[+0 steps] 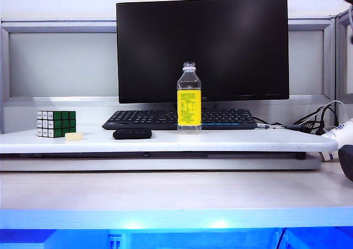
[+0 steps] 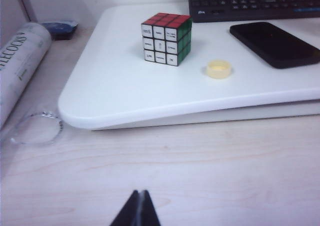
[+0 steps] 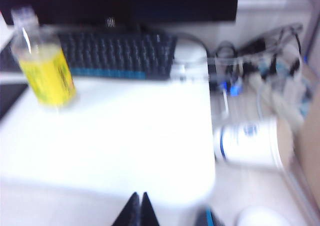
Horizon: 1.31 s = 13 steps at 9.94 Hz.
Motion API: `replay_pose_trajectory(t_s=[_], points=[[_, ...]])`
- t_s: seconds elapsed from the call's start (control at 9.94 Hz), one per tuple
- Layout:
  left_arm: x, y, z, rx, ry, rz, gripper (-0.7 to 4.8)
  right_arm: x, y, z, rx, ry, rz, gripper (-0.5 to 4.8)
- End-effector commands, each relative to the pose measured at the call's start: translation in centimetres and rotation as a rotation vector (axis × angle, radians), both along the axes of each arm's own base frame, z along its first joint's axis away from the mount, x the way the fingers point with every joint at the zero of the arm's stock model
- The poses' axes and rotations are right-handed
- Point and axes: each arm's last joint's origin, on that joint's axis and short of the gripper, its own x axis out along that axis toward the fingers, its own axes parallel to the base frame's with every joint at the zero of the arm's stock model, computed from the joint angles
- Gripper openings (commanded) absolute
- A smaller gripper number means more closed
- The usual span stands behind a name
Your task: Grab a stick from the table and stick it in a plastic bottle.
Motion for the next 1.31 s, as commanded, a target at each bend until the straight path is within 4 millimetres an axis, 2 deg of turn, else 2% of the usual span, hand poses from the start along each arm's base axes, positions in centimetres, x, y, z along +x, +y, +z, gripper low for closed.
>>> replay_pose_trajectory(t_s=[0.1,0.4,0.7,0.8,1.21,1.31], points=[[0.0,0.1,-0.1,-0.01,0.004,-0.018,-0.06,-1.7,-0.3,-2.0,0.032,0.01,-0.003,-0.06],[0.0,0.0,-0.1,-0.011,0.004,-0.021,-0.06,-4.5,-0.9,-5.5,0.055,-0.008,-0.054,-0.06],[0.0,0.0,-0.1,-0.016,0.003,-0.051,-0.06,-6.0,-1.3,-6.0,0.022,-0.023,-0.065,-0.06],[0.0,-0.1,-0.1,-0.017,0.001,-0.06,-0.06,-6.3,-1.6,-6.2,0.027,-0.057,-0.097,-0.06],[0.0,-0.1,0.0,-0.012,-0.004,-0.057,-0.06,-6.1,-1.7,-7.1,0.025,-0.013,-0.088,-0.06],[0.0,0.0,0.0,-0.01,-0.004,-0.042,-0.06,-5.9,-1.7,-8.1,0.017,0.016,-0.088,-0.06]])
